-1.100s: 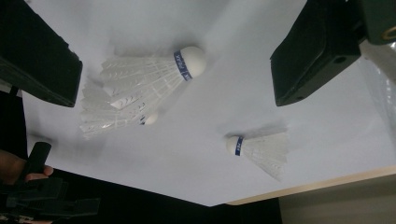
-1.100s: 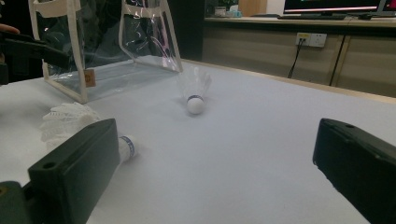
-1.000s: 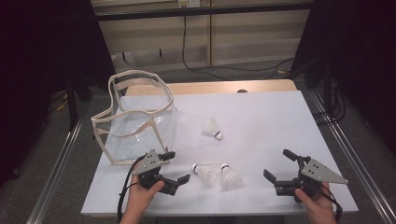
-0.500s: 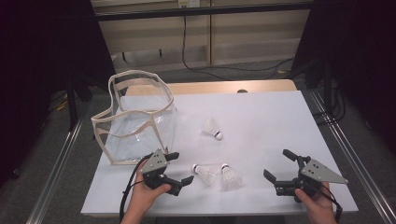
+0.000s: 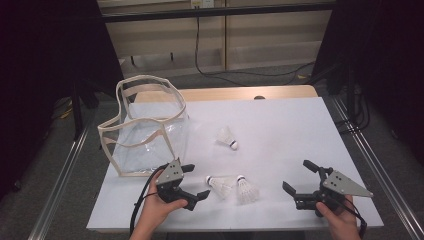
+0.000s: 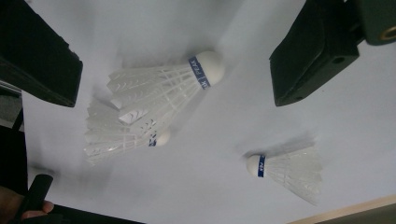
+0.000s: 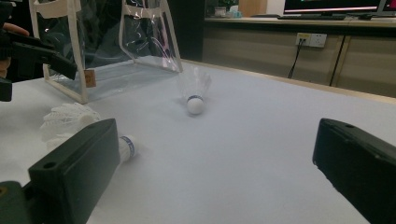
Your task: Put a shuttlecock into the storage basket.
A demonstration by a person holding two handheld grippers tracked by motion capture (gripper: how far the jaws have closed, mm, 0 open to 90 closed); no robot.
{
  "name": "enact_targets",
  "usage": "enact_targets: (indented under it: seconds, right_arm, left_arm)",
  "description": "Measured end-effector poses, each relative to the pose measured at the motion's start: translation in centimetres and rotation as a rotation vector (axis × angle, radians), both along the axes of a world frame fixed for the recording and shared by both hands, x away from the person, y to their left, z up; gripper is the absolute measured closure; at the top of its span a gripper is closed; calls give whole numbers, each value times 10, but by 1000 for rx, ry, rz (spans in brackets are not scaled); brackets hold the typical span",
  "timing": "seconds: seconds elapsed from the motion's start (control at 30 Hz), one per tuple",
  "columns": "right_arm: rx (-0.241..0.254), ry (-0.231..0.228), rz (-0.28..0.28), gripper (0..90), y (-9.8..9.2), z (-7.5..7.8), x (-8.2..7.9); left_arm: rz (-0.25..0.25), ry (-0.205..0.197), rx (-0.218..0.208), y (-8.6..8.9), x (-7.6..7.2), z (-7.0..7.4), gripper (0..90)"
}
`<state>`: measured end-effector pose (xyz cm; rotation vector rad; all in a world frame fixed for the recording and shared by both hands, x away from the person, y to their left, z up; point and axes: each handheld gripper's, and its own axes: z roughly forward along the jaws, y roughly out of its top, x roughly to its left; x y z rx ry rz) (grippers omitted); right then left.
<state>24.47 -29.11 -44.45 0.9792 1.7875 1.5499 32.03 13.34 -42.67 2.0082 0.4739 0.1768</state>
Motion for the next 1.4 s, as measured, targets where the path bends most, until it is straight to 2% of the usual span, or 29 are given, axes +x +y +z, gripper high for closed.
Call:
enact_targets:
  seconds: [0.23, 0.43, 0.7, 0.8, 1.07, 1.13, 1.2, 1.4]
  right_arm:
    - [0, -1, 0, 2, 0, 0, 0]
    - [2, -1, 1, 2, 0, 0, 0]
    - [1, 2, 0, 2, -1, 0, 0]
    - [-1, 0, 0, 2, -1, 0, 0]
    - [0, 2, -2, 3, -1, 0, 0]
    - [-1, 3, -1, 3, -1, 0, 0]
    - [-1, 3, -2, 2, -1, 0, 0]
    - [0, 5, -4, 2, -2, 0, 0]
  left_arm:
    - [-18, 6, 10, -3, 1, 4, 24]
    - [-30, 13, 53, -8, 1, 3, 24]
    - [-48, 27, 69, -13, 3, 5, 23]
    - [-61, 25, 96, -16, 4, 6, 23]
    - [-70, 30, 122, -22, 6, 8, 30]
    - [-83, 44, 133, -25, 7, 8, 40]
    - [-87, 36, 159, -27, 8, 9, 52]
    - [-87, 54, 173, -31, 10, 11, 54]
